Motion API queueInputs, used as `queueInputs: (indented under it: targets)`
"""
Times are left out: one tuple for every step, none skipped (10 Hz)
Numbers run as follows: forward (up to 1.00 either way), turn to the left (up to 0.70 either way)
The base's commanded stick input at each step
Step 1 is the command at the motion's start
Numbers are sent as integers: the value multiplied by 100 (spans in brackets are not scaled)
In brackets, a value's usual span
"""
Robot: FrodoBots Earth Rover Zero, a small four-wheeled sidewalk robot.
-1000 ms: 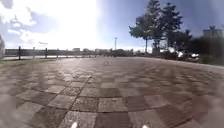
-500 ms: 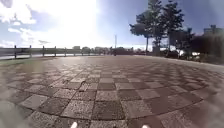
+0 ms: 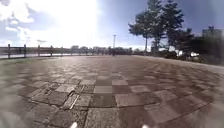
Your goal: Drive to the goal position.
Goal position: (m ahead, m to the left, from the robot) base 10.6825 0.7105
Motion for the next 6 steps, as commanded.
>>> queueInputs:
  targets:
    - [100, 0]
    - [100, 0]
    - [100, 0]
    - [100, 0]
    - [100, 0]
    - [100, 0]
